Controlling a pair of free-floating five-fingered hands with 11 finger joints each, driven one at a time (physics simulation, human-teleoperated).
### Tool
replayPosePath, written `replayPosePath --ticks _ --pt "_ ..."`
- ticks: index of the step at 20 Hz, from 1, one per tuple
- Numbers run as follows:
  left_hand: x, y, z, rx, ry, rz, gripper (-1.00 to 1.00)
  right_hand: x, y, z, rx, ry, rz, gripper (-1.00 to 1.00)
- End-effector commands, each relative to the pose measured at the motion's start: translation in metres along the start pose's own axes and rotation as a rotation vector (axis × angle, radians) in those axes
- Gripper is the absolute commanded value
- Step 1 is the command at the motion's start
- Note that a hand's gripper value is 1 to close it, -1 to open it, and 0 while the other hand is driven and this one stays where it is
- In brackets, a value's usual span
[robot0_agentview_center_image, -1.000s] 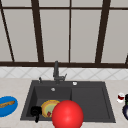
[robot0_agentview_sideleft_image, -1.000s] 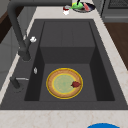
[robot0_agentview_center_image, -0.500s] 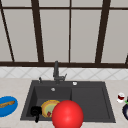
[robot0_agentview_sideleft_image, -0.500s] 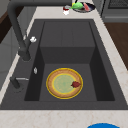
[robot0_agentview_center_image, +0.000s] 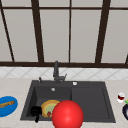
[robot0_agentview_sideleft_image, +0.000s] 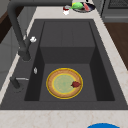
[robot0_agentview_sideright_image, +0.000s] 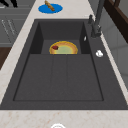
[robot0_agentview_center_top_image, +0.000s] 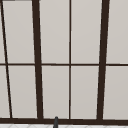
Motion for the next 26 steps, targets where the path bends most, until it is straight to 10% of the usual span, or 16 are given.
replayPosePath --ticks 1,8,26 --pt "0.000 0.000 0.000 0.000 0.000 0.000 0.00 0.007 0.003 -0.023 -0.106 -0.031 0.028 -1.00" --pt "0.000 0.000 0.000 0.000 0.000 0.000 0.00 0.002 0.010 -0.085 -0.086 0.023 -0.083 -1.00" --pt "0.000 0.000 0.000 0.000 0.000 0.000 0.00 0.000 0.029 -0.099 0.011 0.246 -0.323 -1.00"
